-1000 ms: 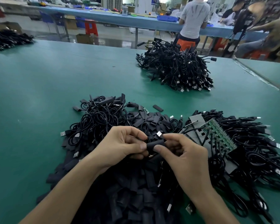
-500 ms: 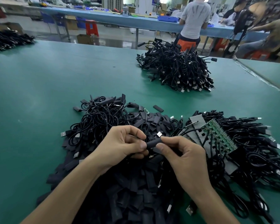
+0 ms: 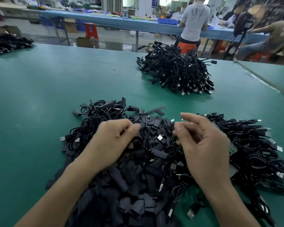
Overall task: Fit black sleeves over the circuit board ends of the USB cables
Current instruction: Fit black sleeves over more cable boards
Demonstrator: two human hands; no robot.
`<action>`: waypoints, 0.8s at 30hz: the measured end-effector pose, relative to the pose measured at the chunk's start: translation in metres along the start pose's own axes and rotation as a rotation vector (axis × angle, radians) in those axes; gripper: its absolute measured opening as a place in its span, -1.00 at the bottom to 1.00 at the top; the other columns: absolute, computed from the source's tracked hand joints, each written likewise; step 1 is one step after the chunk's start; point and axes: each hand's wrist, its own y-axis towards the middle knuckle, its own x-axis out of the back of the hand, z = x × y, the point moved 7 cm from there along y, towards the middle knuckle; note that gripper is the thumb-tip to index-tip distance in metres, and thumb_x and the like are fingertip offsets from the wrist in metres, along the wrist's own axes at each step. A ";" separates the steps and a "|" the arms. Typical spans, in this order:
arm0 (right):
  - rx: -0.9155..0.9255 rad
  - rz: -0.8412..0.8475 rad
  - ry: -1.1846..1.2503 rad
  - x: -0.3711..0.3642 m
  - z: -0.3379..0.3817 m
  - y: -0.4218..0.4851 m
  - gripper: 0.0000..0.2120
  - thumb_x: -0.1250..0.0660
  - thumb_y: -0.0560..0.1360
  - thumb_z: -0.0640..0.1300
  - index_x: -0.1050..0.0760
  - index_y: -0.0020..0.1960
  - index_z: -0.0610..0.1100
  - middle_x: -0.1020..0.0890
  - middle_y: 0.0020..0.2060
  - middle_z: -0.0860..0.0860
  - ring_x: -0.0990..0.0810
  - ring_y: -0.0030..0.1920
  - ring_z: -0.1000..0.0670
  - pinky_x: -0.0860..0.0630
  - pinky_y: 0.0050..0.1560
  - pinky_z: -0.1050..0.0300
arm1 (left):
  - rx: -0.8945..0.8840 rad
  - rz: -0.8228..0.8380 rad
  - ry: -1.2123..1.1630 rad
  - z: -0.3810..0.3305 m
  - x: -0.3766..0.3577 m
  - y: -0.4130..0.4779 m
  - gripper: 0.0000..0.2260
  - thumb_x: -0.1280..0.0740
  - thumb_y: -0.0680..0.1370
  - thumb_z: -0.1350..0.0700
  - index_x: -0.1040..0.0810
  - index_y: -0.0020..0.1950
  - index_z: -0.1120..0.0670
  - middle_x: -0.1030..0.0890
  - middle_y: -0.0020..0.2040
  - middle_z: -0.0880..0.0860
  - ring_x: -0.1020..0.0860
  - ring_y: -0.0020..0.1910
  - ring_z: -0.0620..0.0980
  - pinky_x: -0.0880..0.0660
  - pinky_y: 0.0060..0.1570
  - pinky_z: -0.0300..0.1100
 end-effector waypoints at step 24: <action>0.059 0.343 -0.187 -0.008 0.001 0.012 -0.88 -0.50 0.44 -0.14 -0.67 -0.09 0.07 -0.65 -0.19 0.29 -0.62 -0.14 0.25 -0.47 -0.12 0.43 | -0.105 -0.181 -0.012 -0.017 0.006 -0.005 -0.74 -0.37 0.44 -0.23 -0.64 0.06 -0.17 -0.62 -0.09 -0.25 -0.54 -0.07 -0.18 -0.43 -0.08 -0.31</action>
